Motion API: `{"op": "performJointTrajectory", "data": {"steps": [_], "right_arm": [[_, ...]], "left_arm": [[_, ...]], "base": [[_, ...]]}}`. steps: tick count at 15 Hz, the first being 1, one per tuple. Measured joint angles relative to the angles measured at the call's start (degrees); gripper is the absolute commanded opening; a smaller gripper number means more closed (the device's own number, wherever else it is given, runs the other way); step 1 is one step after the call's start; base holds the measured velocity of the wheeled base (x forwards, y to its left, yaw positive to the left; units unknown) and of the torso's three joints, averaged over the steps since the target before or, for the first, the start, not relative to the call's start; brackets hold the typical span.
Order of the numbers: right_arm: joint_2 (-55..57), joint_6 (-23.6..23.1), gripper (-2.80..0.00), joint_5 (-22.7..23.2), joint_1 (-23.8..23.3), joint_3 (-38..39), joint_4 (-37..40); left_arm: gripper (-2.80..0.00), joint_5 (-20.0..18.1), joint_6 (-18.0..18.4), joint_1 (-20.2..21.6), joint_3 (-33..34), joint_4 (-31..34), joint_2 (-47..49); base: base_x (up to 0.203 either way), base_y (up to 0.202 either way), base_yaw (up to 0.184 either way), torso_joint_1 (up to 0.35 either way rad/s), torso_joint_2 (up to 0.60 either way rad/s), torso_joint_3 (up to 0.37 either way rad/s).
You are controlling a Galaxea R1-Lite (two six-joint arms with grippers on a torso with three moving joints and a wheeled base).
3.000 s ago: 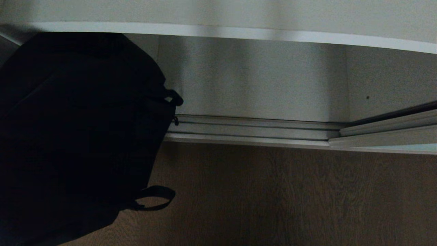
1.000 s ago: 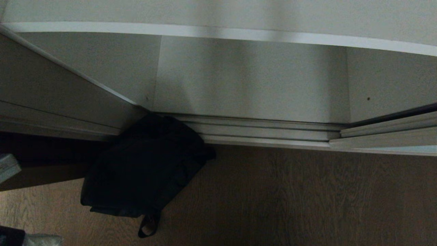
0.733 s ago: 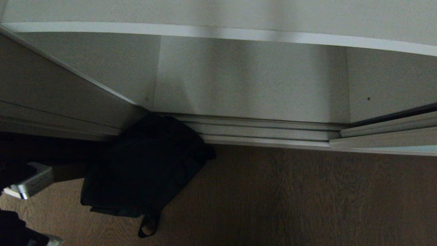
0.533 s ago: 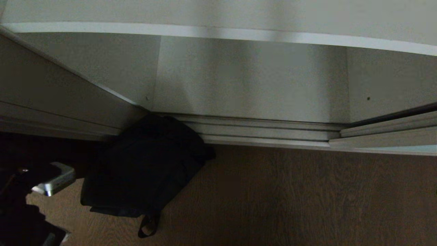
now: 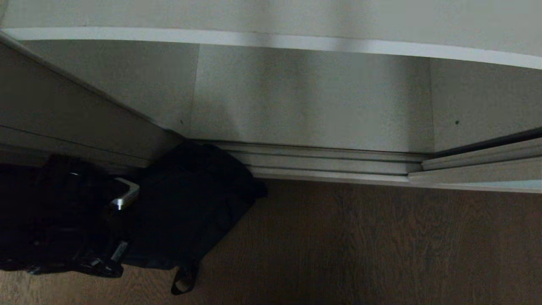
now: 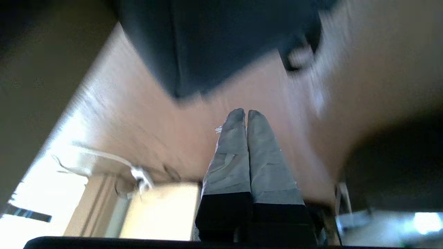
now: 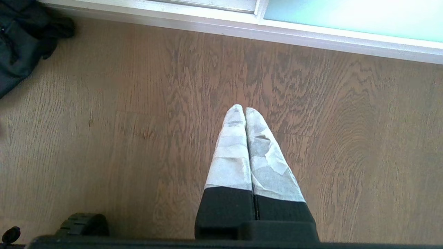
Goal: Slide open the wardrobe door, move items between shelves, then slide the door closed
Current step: Place the bag on the higher shelf
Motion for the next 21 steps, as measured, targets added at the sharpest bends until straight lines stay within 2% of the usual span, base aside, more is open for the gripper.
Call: {"op": "performJointTrajectory", "data": {"steps": [3,9,11,12,15,16,21], "right_arm": [[0.0,-0.01,-2.8,0.0,0.0,0.0,0.0],[0.0,0.0,-2.8,0.0,0.0,0.0,0.0],[0.0,0.01,-2.8,0.0,0.0,0.0,0.0],[0.0,0.0,-2.8,0.0,0.0,0.0,0.02],[0.0,-0.01,-2.8,0.0,0.0,0.0,0.0],[0.0,-0.01,-2.8,0.0,0.0,0.0,-0.02],[0.0,0.0,-2.8,0.0,0.0,0.0,0.0]], "left_arm": [[0.0,0.57,2.11,-0.04,0.21,-11.3,3.93],[0.0,0.14,4.27,-0.11,-3.7,-19.45,6.46],[0.0,-0.11,6.62,-0.07,-4.88,-22.18,6.8],[0.0,-0.93,7.65,-0.04,-4.96,-24.53,7.3],[0.0,-7.63,10.28,0.07,-3.73,-31.02,9.83],[0.0,-8.75,10.93,0.13,-3.55,-32.51,10.74],[0.0,-11.21,14.17,2.75,-3.18,-36.81,13.87]], "base": [[0.0,0.0,0.0,0.0,0.0,0.0],[0.0,0.0,0.0,0.0,0.0,0.0],[0.0,0.0,0.0,0.0,0.0,0.0],[0.0,0.0,0.0,0.0,0.0,0.0],[0.0,0.0,0.0,0.0,0.0,0.0],[0.0,0.0,0.0,0.0,0.0,0.0],[0.0,0.0,0.0,0.0,0.0,0.0]]}}
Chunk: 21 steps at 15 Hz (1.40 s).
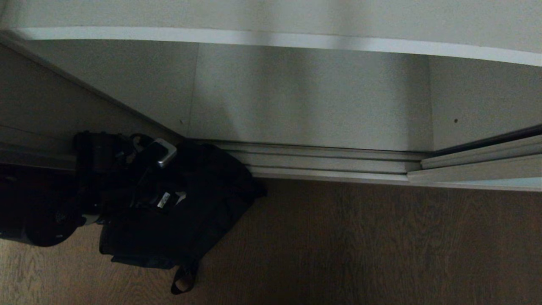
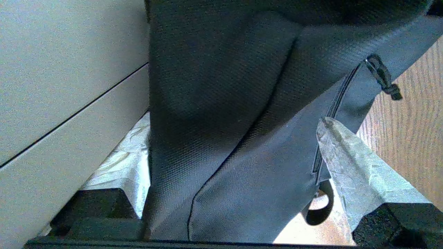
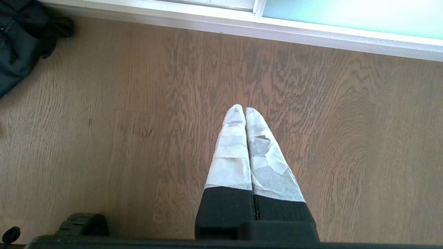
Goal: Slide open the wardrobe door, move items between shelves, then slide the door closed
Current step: Place the bag on the higher shelf
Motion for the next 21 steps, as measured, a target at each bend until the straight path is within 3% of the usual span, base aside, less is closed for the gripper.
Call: {"op": "performJointTrajectory", "data": {"steps": [4,8,10,21], "right_arm": [[0.0,-0.01,-2.8,0.0,0.0,0.0,0.01],[0.0,0.0,-2.8,0.0,0.0,0.0,0.02],[0.0,-0.01,-2.8,0.0,0.0,0.0,0.0],[0.0,0.0,-2.8,0.0,0.0,0.0,0.0]], "left_arm": [[0.0,-1.27,-0.36,0.69,0.83,4.8,-0.46],[0.0,-5.24,-8.39,0.72,0.85,14.5,-1.27],[0.0,-7.16,-10.42,0.47,0.71,20.36,-1.84],[0.0,-7.6,-13.51,-0.36,1.38,20.3,-1.26]], "base": [[0.0,0.0,0.0,0.0,0.0,0.0],[0.0,0.0,0.0,0.0,0.0,0.0],[0.0,0.0,0.0,0.0,0.0,0.0],[0.0,0.0,0.0,0.0,0.0,0.0]]}}
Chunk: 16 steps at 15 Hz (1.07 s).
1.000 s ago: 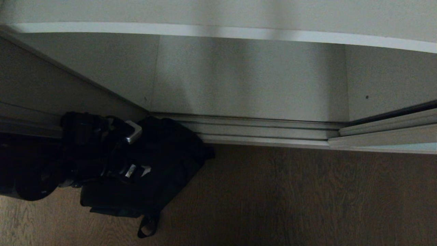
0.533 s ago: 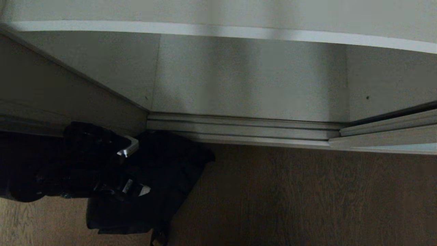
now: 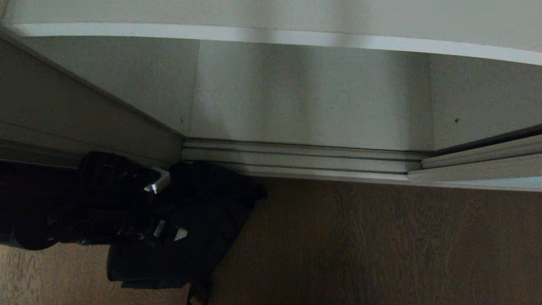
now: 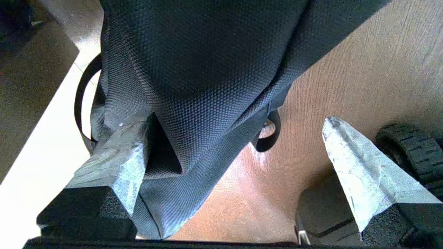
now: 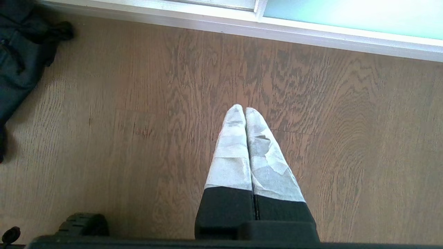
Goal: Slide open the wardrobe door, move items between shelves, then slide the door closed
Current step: Place the bag on the higher shelf
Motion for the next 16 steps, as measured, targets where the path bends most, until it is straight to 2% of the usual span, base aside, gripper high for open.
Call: {"op": "performJointTrajectory", "data": {"steps": [4,5,6,16], "right_arm": [[0.0,0.0,-2.8,0.0,0.0,0.0,0.0],[0.0,0.0,-2.8,0.0,0.0,0.0,0.0],[0.0,0.0,-2.8,0.0,0.0,0.0,-0.01],[0.0,-0.01,-2.8,-0.02,0.0,0.0,0.0]], "left_arm": [[0.0,-0.02,-1.07,-0.11,-0.23,0.04,0.36],[-0.21,-0.09,-1.04,-0.13,-0.06,0.01,0.38],[-2.8,-0.2,-1.01,-0.13,0.26,-0.11,0.38],[-2.8,-1.11,-1.18,-1.38,1.64,0.04,-1.62]], "base": [[0.0,0.0,0.0,0.0,0.0,0.0],[0.0,0.0,0.0,0.0,0.0,0.0],[0.0,0.0,0.0,0.0,0.0,0.0],[0.0,0.0,0.0,0.0,0.0,0.0]]}}
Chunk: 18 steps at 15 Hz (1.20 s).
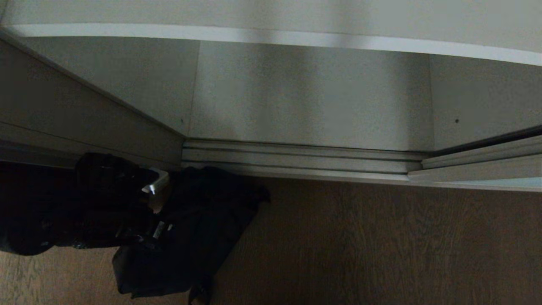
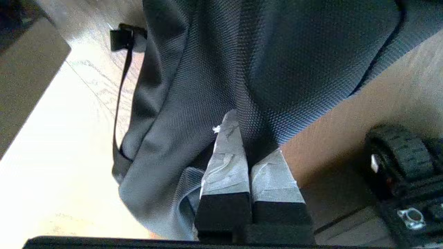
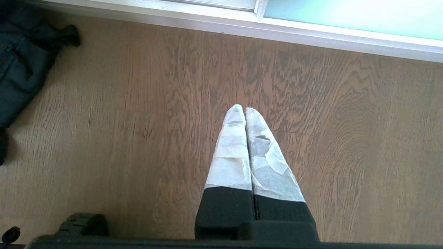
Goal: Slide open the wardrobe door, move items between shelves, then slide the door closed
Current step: Place the bag on the higher shelf
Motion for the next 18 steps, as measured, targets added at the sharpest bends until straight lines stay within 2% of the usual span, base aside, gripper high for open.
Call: {"op": "performJointTrajectory", "data": {"steps": [4,10,14,18], "right_arm": [[0.0,0.0,-2.8,0.02,0.0,0.0,0.0],[0.0,0.01,-2.8,0.02,0.02,0.0,0.0],[0.0,0.01,-2.8,0.02,0.0,0.0,0.02],[0.0,0.01,-2.8,0.02,0.0,0.0,0.02]], "left_arm": [[-2.8,0.0,-1.19,-2.27,2.24,-0.05,-2.05],[-2.8,0.36,-9.05,-9.6,3.24,1.08,-9.04],[-2.8,0.39,-9.44,-15.02,5.13,2.07,-15.5],[-2.8,0.42,-9.26,-17.37,7.54,2.3,-21.31]], "base": [[0.0,0.0,0.0,0.0,0.0,0.0],[0.0,0.0,0.0,0.0,0.0,0.0],[0.0,0.0,0.0,0.0,0.0,0.0],[0.0,0.0,0.0,0.0,0.0,0.0]]}}
